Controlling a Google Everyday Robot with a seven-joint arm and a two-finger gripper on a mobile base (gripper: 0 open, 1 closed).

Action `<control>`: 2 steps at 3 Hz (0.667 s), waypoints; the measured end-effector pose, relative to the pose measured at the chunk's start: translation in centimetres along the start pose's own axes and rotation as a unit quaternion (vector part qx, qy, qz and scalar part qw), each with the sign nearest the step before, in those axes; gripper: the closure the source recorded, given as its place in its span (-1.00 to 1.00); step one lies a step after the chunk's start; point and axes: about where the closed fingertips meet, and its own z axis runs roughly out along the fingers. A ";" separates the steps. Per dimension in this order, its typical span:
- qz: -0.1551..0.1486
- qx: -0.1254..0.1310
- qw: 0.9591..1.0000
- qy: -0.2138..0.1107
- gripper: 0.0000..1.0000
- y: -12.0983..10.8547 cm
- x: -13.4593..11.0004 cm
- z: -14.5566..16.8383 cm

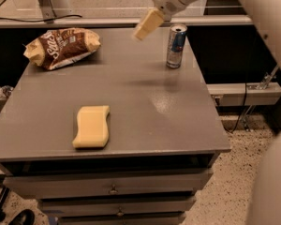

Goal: Move brown chip bag near sponge

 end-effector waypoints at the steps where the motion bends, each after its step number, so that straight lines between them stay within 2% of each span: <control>1: -0.044 -0.047 0.998 0.008 -1.00 -1.0 -0.1 7.4; 2: -0.071 -0.086 0.994 0.015 -1.00 -0.9 -0.6 12.6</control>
Offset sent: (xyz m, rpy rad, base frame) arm 0.1325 0.1172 -0.0566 -0.1919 0.0367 0.2594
